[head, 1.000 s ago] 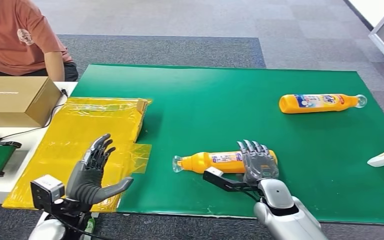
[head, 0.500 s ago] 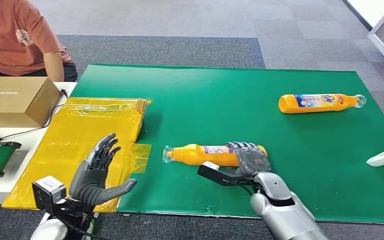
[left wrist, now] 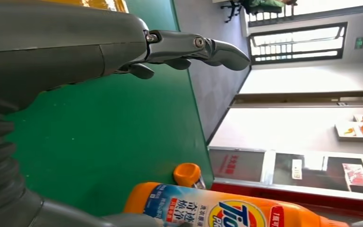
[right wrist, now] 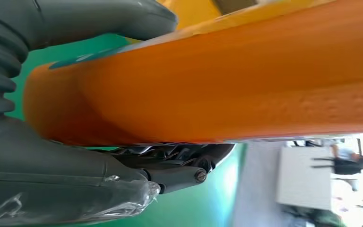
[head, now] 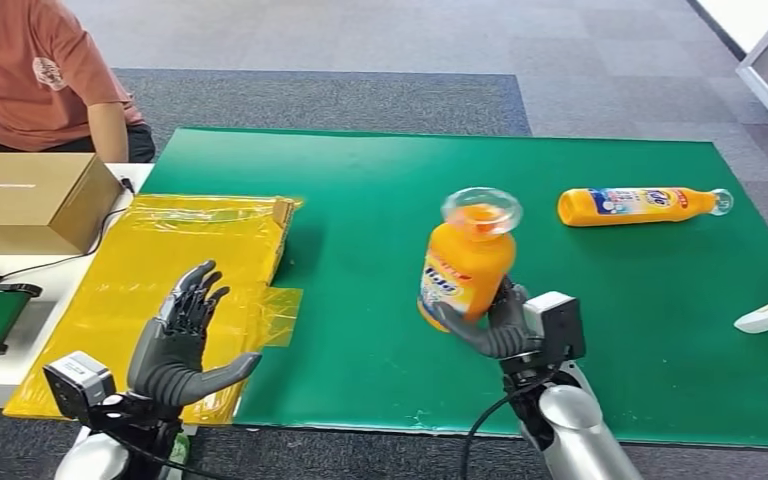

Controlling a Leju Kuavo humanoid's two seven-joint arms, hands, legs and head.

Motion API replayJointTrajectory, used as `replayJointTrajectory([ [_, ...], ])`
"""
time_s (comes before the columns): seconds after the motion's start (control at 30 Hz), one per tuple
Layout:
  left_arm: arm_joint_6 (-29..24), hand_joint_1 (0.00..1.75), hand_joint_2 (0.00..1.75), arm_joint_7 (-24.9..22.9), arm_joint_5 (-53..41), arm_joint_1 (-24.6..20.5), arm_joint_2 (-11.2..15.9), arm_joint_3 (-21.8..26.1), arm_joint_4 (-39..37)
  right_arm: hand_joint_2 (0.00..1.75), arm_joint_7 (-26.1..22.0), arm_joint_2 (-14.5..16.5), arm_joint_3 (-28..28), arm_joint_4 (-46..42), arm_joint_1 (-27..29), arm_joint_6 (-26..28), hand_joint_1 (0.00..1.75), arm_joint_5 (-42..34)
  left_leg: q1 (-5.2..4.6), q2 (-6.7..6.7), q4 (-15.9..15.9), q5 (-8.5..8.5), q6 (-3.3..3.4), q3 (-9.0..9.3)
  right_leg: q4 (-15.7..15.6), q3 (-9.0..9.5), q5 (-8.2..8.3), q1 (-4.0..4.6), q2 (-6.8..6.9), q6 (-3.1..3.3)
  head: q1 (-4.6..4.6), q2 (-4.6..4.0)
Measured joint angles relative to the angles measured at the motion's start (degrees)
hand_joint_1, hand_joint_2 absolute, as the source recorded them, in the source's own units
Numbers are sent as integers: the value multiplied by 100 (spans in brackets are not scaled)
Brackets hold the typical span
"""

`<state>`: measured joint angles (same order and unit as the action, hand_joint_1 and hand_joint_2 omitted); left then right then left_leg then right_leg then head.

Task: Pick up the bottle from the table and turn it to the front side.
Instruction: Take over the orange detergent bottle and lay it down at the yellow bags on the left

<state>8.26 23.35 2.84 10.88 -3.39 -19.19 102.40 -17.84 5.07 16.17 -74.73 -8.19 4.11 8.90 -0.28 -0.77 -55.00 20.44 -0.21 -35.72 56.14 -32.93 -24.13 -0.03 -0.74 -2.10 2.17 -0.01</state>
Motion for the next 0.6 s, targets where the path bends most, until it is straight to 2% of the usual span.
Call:
replayJointTrajectory([
  [0.07, 78, 0, 175, -56, 52, -83, 2, -9, -16, 175, -23, 26, 156, -241, 74, 178, 175, 956, 0, 1, 0, 0, 0, 0, 0, -1, 0, 0, -1, 0, 1, 1],
  [0.13, 175, 0, 175, -97, 127, -144, 0, -31, -26, 175, -65, 50, 335, -411, 134, 323, 175, 1490, 1, 1, 0, 0, 1, 0, 0, 0, -2, 0, 1, -1, 1, 1],
  [0.6, 1041, 0, 175, -497, 432, -904, 124, -724, -214, 175, -139, 70, 1629, -555, 116, 974, 175, 2677, 1, 2, 0, -1, 1, 0, 0, 0, -3, 0, 0, 0, 1, -1],
])
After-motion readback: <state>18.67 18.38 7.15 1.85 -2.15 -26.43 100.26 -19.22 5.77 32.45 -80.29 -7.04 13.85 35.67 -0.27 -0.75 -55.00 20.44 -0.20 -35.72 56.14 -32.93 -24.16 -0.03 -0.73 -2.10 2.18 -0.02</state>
